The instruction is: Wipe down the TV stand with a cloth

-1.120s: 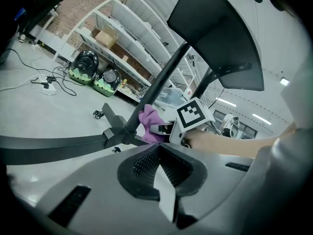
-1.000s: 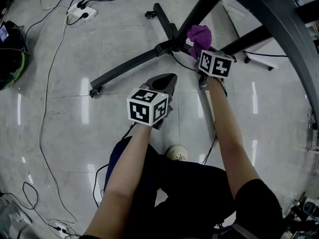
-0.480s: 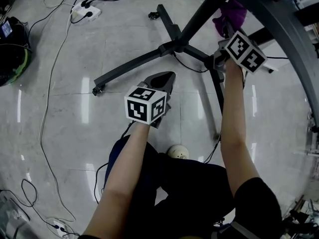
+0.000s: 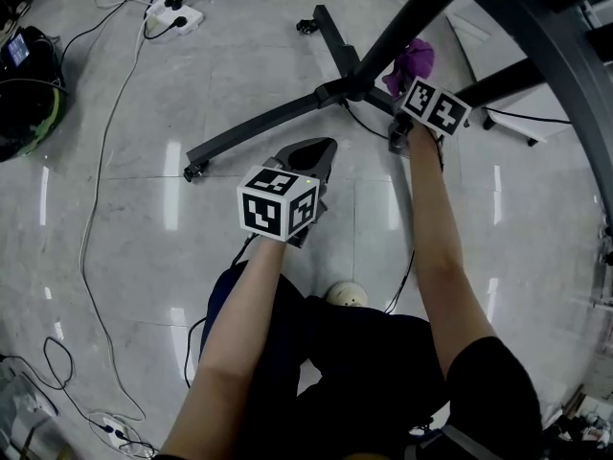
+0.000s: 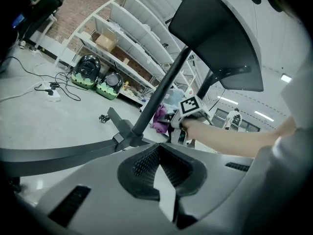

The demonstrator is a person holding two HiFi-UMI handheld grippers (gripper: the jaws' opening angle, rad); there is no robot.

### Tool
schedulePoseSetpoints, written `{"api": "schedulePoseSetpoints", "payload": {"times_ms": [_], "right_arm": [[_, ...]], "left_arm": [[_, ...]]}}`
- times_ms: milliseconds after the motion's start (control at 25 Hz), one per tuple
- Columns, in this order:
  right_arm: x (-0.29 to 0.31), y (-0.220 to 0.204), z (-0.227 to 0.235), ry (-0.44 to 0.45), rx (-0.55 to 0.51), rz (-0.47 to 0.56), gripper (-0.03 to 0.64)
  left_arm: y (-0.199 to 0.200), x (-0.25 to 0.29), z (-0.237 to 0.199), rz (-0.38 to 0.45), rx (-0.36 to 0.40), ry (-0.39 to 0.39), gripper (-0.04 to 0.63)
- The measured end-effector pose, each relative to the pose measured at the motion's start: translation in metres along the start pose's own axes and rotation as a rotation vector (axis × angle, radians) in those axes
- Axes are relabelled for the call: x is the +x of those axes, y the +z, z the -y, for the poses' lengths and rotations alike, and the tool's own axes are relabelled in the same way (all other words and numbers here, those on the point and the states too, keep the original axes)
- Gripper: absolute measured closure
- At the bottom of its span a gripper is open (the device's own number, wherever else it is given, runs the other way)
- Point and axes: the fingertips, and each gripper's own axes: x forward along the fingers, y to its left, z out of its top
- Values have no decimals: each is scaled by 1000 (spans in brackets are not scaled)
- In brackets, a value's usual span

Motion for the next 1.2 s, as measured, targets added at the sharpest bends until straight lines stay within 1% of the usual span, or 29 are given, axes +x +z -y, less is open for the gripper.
{"api": "schedulePoseSetpoints", "payload": {"times_ms": [120,320,480,920,1200], "right_arm": [[19,-36,-2,17,-12,-96,528],[39,-71,-3,18,2,-174,528],[47,-94,-2,8,5,-231,528],[33,-112,39,-66,56,-270,528],[16,-118,70,-149,122,-270,528]], "left_arm": [[-2,0,-9,-8,-3,23,589],[-2,0,-18,-9,-10,49,589],[-5,2,-21,-16,-17,56,588],[-8,9,-16,-25,-20,37,588],[-12,16,-4,-37,-25,1,589]]}}
